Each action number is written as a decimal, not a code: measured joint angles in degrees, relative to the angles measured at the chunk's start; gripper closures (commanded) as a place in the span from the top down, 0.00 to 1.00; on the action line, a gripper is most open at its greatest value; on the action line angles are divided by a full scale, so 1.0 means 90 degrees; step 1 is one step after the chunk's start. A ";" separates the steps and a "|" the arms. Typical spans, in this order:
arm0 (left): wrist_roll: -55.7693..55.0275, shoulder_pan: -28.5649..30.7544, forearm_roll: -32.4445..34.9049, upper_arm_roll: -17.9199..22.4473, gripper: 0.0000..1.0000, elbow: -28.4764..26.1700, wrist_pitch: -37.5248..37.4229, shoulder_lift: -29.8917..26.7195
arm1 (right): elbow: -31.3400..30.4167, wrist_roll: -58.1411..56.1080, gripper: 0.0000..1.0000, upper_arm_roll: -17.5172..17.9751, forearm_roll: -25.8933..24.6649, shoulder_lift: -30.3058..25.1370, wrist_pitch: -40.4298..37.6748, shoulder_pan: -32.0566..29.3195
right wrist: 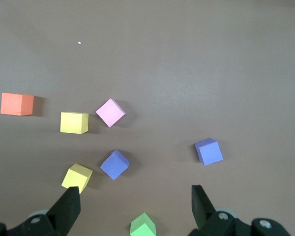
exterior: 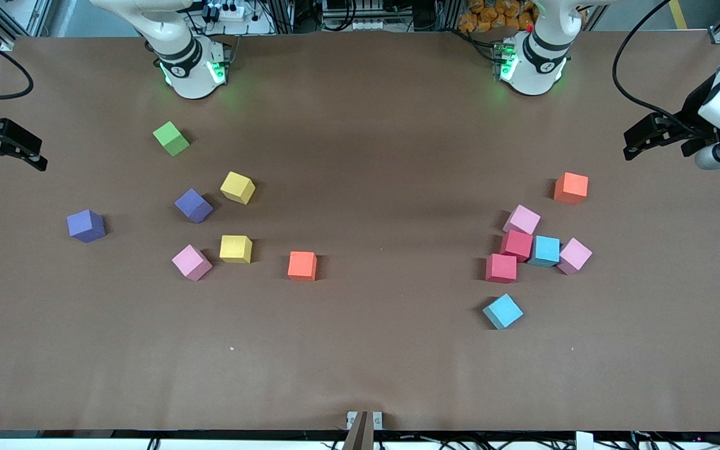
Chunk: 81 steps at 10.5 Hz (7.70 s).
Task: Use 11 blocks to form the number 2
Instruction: 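Reach the cyan cube with the left gripper while the right gripper reaches yellow, then grasp and lift the cyan cube and the yellow cube with both grippers, then carry both cubes to the table centre and set them side by side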
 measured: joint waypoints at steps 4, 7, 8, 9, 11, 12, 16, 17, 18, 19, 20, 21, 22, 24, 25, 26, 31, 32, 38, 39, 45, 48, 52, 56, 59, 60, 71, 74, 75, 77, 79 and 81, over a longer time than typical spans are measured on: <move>-0.0012 -0.0354 0.0053 0.0018 1.00 -0.0124 0.0748 0.0858 | -0.0118 0.0000 1.00 0.0062 0.0036 0.0317 -0.0010 0.0017; -0.0605 -0.0677 0.0056 0.0251 1.00 -0.0134 0.1594 0.1750 | -0.0179 0.0006 1.00 0.0113 0.0079 0.1118 0.0263 0.0373; -0.1006 -0.0725 0.0054 0.0274 1.00 -0.0136 0.1906 0.2004 | -0.0203 0.0012 1.00 0.0116 0.0209 0.1452 0.0421 0.0462; -0.1561 -0.0813 0.0050 0.0339 1.00 -0.0135 0.2232 0.2256 | -0.0214 0.0011 1.00 0.0115 0.0461 0.1791 0.0570 0.0482; -0.2516 -0.1167 -0.0066 0.0713 1.00 -0.0113 0.2827 0.2721 | -0.0209 0.0003 1.00 0.0118 0.0735 0.2369 0.0787 0.0588; -0.2901 -0.1314 -0.0330 0.0884 1.00 -0.0088 0.3116 0.2931 | -0.0210 0.0125 1.00 0.0119 0.0758 0.2602 0.0870 0.0741; -0.4339 -0.2142 -0.0708 0.1585 1.00 0.0126 0.4000 0.3782 | -0.0217 0.1631 1.00 0.0124 0.0756 0.3281 0.1395 0.1575; -0.4604 -0.2300 -0.0758 0.1698 1.00 0.0296 0.4097 0.3964 | -0.0231 0.1866 1.00 0.0124 0.0756 0.3371 0.1503 0.1688; -0.4702 -0.2365 -0.0840 0.1750 1.00 0.0486 0.4138 0.4128 | -0.0306 0.2073 1.00 0.0124 0.0756 0.3480 0.1726 0.1735; -0.4715 -0.2372 -0.0867 0.1771 1.00 0.0617 0.4218 0.4256 | -0.0444 0.2239 1.00 0.0125 0.0755 0.3590 0.2044 0.1771; -0.4681 -0.2371 -0.0870 0.1791 1.00 0.0702 0.4333 0.4372 | -0.0590 0.2380 1.00 0.0123 0.0746 0.3684 0.2326 0.1870; -0.4531 -0.2372 -0.0870 0.1805 1.00 0.0773 0.4409 0.4499 | -0.0665 0.2511 1.00 0.0124 0.0719 0.3753 0.2490 0.2006; -0.4406 -0.2371 -0.0871 0.1817 1.00 0.0877 0.4449 0.4643 | -0.0712 0.2605 1.00 0.0123 0.0681 0.3792 0.2599 0.2092; -0.4324 -0.2373 -0.0871 0.1826 1.00 0.1157 0.4483 0.4963 | -0.0881 0.2623 1.00 0.0099 0.0572 0.3891 0.2893 0.2108; -0.4322 -0.2375 -0.0871 0.1827 1.00 0.1277 0.4504 0.5124 | -0.0942 0.2623 1.00 0.0076 0.0439 0.3916 0.2955 0.2101; -0.4321 -0.2378 -0.0871 0.1827 1.00 0.1370 0.4555 0.5275 | -0.0959 0.2623 1.00 0.0059 0.0361 0.3919 0.2968 0.2085; -0.4320 -0.2390 -0.1063 0.1831 1.00 0.1511 0.4698 0.5565 | -0.1072 0.2623 1.00 0.0040 0.0343 0.4029 0.3281 0.2059; -0.4318 -0.2403 -0.1064 0.1831 0.99 0.1512 0.4712 0.5618 | -0.1144 0.2623 1.00 0.0039 0.0343 0.4082 0.3460 0.2059; -0.4259 -0.2468 -0.1223 0.1830 0.09 0.1513 0.4742 0.5837 | -0.1284 0.2624 1.00 0.0056 0.0347 0.4137 0.3771 0.2065; -0.4164 -0.2496 -0.1227 0.1829 0.07 0.1521 0.4748 0.5848 | -0.1284 0.2625 1.00 0.0062 0.0349 0.4136 0.3780 0.2068; -0.4014 -0.3968 -0.1275 0.1637 0.05 0.1669 0.4319 0.5535 | -0.1292 0.2628 1.00 0.0070 0.0350 0.4155 0.3905 0.2074; -0.4855 -0.4429 -0.1285 0.0876 0.07 0.0956 0.3731 0.4766 | -0.1313 0.2629 1.00 0.0077 0.0352 0.4175 0.4004 0.2078; -0.5648 -0.4744 -0.1235 -0.0161 0.08 -0.0972 0.4159 0.3797 | -0.1467 0.2629 1.00 0.0077 0.0352 0.4118 0.4282 0.2080; -0.6595 -0.4822 -0.0451 -0.1078 0.10 -0.2060 0.5146 0.3694 | -0.1552 0.2629 0.67 0.0075 0.0352 0.4004 0.4288 0.2080; -0.7105 -0.4863 0.0277 -0.1517 0.10 -0.2441 0.5527 0.3685 | -0.1783 0.2631 0.33 0.0067 0.0352 0.3992 0.4569 0.2069; -0.7162 -0.4870 0.0284 -0.1630 0.10 -0.2451 0.5531 0.3668 | -0.1870 0.2631 0.33 0.0070 0.0352 0.3925 0.4646 0.2071; -0.7269 -0.4669 0.1610 -0.1843 1.00 -0.2663 0.5754 0.3647 | -0.3424 0.2685 0.33 0.0179 0.0746 0.2107 0.4312 0.2560; -0.7275 -0.4429 0.1600 -0.1906 1.00 -0.2590 0.5690 0.3187 | -0.3539 0.3409 0.33 0.0172 0.1161 0.1975 0.4221 0.2575; -0.7286 -0.4319 0.1574 -0.1965 1.00 -0.2575 0.5479 0.2864 | -0.3549 0.4069 0.33 0.0177 0.1172 0.1971 0.4223 0.2653; -0.7297 -0.4014 0.1385 -0.2011 1.00 -0.2578 0.5057 0.2218 | -0.3556 0.5637 0.33 0.0184 0.1180 0.1972 0.4231 0.3056; -0.7296 -0.3490 0.1194 -0.1993 1.00 -0.2595 0.4788 0.1881 | -0.3615 0.7008 0.31 0.0190 0.1181 0.1971 0.4232 0.3499; -0.6918 -0.2836 0.1117 -0.1813 1.00 -0.2581 0.4694 0.1877 | -0.3847 0.7985 0.31 0.0193 0.1257 0.1960 0.4369 0.3707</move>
